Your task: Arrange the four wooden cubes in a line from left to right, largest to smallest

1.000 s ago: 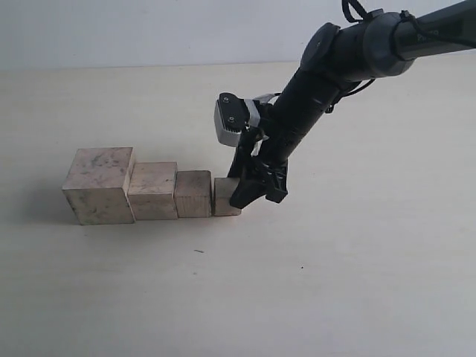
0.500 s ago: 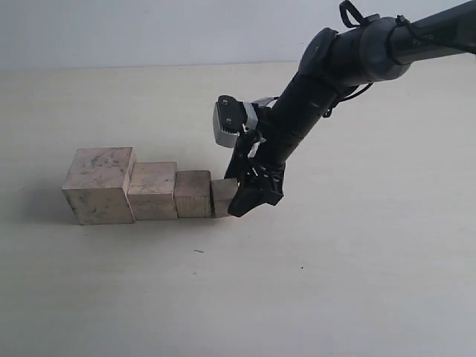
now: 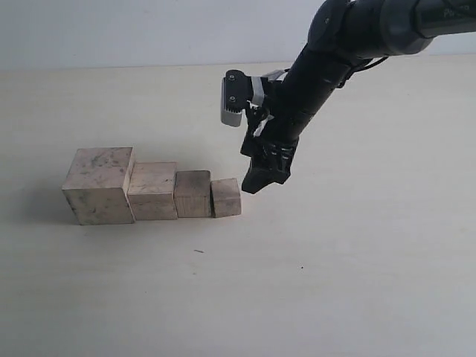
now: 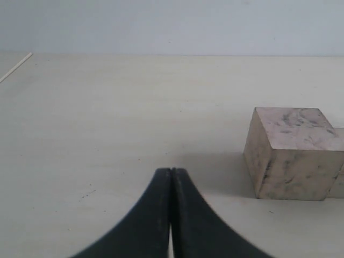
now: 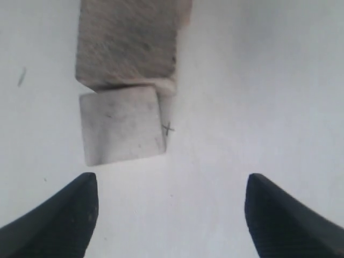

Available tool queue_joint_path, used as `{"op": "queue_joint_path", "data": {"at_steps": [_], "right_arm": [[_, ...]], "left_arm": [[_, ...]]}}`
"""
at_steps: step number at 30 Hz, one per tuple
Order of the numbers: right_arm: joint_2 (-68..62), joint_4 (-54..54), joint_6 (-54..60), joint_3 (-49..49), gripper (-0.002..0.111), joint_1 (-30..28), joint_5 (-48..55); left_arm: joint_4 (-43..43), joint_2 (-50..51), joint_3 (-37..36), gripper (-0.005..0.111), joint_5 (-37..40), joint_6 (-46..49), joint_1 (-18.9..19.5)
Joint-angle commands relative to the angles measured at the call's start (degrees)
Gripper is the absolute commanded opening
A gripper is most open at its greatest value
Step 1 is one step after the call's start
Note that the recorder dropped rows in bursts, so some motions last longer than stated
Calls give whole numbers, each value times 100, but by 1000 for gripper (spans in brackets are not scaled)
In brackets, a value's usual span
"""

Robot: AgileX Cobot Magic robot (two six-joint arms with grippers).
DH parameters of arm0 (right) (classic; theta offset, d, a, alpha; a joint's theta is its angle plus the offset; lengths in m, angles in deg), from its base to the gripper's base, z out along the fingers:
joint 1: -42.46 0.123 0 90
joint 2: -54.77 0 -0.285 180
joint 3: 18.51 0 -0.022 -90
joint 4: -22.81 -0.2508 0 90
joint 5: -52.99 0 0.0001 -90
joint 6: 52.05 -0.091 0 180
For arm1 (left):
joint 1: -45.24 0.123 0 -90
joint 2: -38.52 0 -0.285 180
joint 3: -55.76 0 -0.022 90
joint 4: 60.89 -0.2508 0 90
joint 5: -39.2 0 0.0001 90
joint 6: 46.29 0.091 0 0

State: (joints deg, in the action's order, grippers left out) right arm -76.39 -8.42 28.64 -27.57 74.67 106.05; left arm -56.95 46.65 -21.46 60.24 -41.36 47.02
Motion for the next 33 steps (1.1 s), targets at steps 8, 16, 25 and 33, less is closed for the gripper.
{"op": "queue_joint_path", "data": {"at_steps": [8,16,25,33], "right_arm": [[-220,378,-533,17,71,-3,-398],[-270,297,-576,17,71,-3,-707],[-270,263,-576,17,71,-3,-845],[-270,289,-576,17,71,-3,-1040]], "left_arm": [[-13,-34,0,0,-62,-32,27],[-13,-34,0,0,-62,-32,27],[-13,-34,0,0,-62,-32,27],[-13,-34,0,0,-62,-32,27]]}}
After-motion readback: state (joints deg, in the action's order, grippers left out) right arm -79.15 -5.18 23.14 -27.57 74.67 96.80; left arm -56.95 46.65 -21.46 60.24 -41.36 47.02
